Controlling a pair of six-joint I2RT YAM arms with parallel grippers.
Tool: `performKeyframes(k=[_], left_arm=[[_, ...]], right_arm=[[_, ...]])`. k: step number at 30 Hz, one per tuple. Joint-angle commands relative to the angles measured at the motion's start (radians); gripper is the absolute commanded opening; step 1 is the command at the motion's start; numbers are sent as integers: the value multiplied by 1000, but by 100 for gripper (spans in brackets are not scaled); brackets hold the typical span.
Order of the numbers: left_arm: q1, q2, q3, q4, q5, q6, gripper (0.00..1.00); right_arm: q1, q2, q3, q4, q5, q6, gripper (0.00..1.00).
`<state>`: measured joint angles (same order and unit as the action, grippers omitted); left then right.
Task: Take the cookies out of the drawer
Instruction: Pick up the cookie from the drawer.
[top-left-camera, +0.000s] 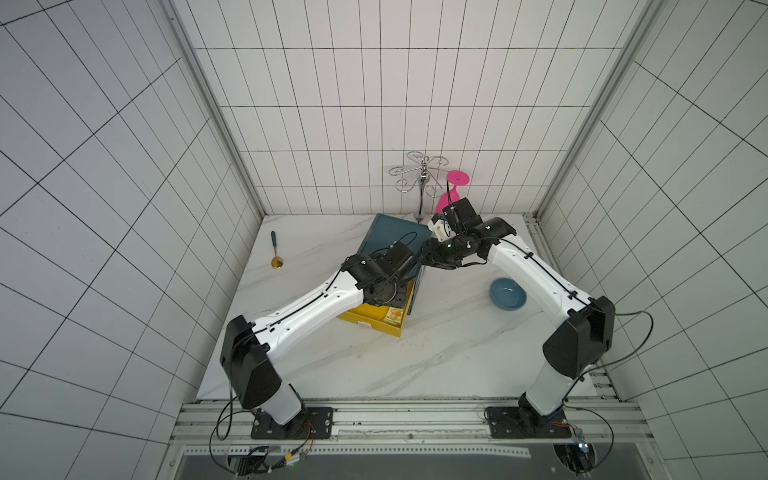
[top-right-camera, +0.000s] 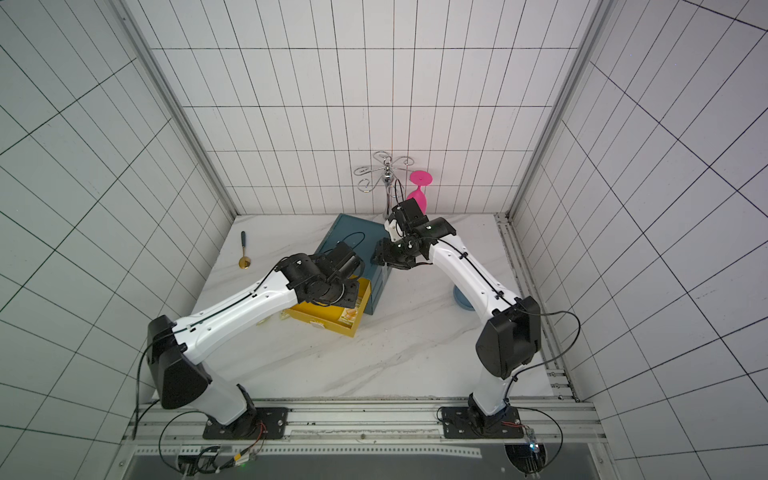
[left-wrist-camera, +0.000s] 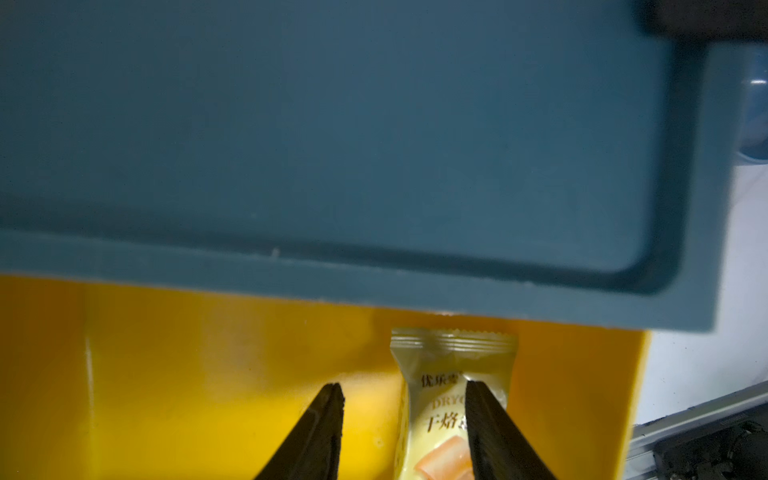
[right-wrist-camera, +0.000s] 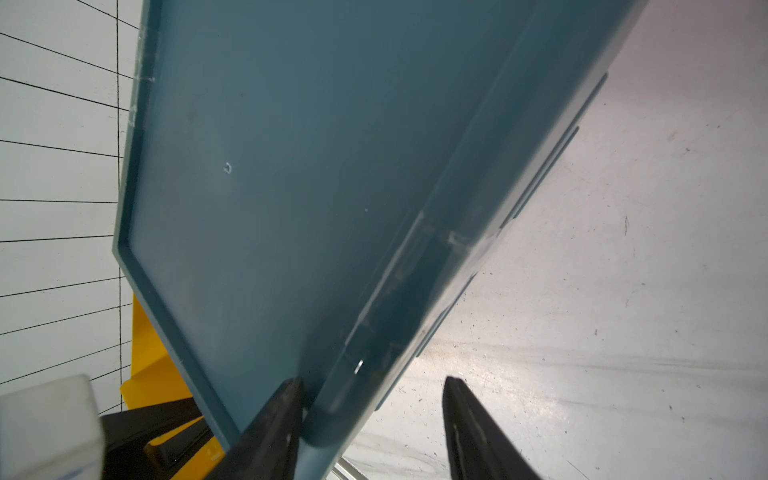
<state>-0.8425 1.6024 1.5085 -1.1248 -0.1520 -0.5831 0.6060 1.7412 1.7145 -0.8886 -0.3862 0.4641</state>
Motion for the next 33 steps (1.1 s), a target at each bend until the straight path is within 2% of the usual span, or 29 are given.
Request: performKeyframes(k=[1, 5, 9, 15, 21, 28, 33], left_arm=[[8, 26, -4, 41, -9, -6, 47], [13, 43, -8, 32, -11, -3, 42], [16, 40, -18, 33, -25, -4, 22], [46, 7, -19, 22, -46, -2, 7], [101, -80, -17, 7, -68, 10, 2], [147, -175, 60, -62, -73, 20, 1], [270, -314, 25, -44, -81, 56, 0]], right_arm=[[-22, 32, -18, -58, 39, -5, 56], [-22, 28, -18, -58, 42, -7, 56], [-23, 27, -17, -58, 48, -7, 56], [-23, 26, -9, -59, 50, -6, 56], [-24, 21, -7, -60, 56, -6, 55], [-25, 29, 6, -63, 57, -6, 55], [-29, 32, 13, -67, 58, -9, 55]])
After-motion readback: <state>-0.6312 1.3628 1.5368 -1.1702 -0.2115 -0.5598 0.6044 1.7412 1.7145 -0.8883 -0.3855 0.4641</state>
